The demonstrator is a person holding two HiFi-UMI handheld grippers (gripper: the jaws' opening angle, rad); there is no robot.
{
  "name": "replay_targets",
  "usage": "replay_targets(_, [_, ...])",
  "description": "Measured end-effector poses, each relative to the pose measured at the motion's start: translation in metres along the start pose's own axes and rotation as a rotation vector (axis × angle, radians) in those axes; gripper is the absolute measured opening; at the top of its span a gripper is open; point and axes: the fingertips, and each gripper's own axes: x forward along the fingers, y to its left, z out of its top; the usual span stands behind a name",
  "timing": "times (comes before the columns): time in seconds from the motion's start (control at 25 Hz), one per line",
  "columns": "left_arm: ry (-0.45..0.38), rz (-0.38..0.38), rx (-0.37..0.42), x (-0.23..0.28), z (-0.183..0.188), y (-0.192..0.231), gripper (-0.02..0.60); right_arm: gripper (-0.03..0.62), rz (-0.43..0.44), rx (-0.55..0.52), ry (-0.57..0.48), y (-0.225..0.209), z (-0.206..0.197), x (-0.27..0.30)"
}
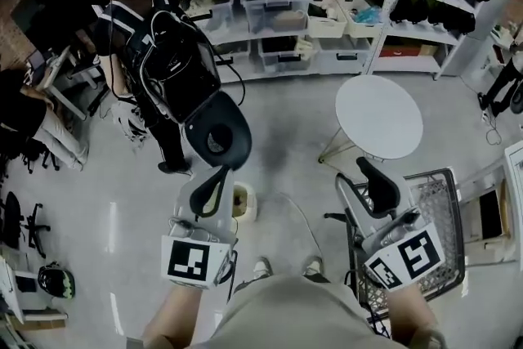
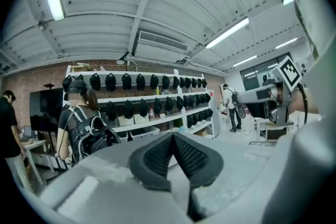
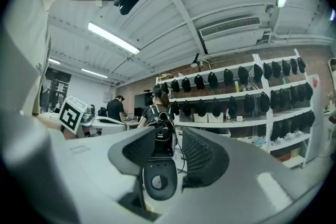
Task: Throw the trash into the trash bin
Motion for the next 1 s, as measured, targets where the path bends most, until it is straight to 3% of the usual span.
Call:
replay_targets(0.24, [-0.009,-0.037,0.063,0.002,0.005,-0.027,0.002,0.166,-0.043,0.018,0.003,-0.004,-0.011,-0.035])
replay_targets(0.4, [-0.007,-0.065,0.071,0.006,0.005,-0.039,0.002,0.166,-0.051,0.101,-0.011,-0.013,-0.016,-0.046])
replay_targets(0.52, [-0.001,-0.077,0.067,0.012,0.006,-0.044,0.002,0.167,-0.080,0.104,-0.015,-0.025,-0.014,-0.050])
replay_targets(0.76, [0.024,-0.151,0.093,0.041,0.011,-0.063,0.002,0.183,-0.207,0.067,0.020,-0.069,-0.018,-0.057])
replay_targets(0.88, [0.010,-0.207,0.161,0.062,0.015,-0.079,0.002,0.198,-0.290,0.069,0.042,-0.097,-0.025,-0.067])
replay_targets(1.0, [0.009,-0.256,0.171,0.085,0.019,-0.100,0.002,0.216,-0.384,0.088,0.063,-0.129,-0.034,-0.082])
